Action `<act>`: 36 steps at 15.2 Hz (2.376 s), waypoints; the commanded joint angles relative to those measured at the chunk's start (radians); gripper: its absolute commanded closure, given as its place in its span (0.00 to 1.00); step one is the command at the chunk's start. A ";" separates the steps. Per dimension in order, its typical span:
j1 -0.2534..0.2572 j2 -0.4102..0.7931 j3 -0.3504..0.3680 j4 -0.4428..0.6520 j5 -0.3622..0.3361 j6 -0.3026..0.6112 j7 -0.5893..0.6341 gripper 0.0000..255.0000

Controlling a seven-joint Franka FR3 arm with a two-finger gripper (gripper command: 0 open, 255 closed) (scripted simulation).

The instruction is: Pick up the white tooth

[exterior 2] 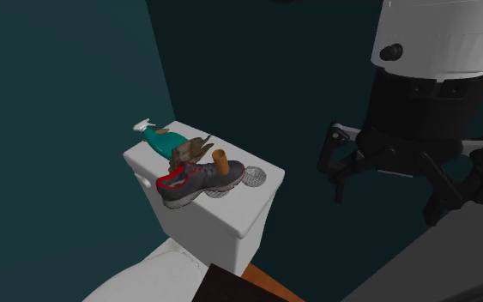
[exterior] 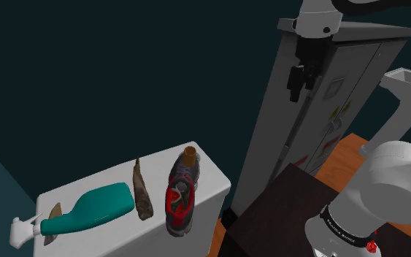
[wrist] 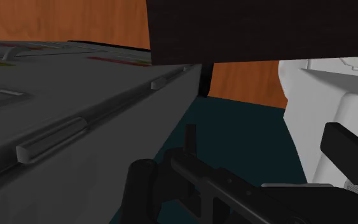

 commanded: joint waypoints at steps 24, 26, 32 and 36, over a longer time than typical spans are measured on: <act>0.070 0.497 0.444 0.135 0.210 0.389 0.620 0.00; 0.071 0.569 0.478 0.179 0.191 0.417 0.681 0.00; 0.098 0.810 0.555 0.342 0.081 0.475 0.875 0.00; 0.150 0.983 0.570 0.482 -0.016 0.483 1.000 0.00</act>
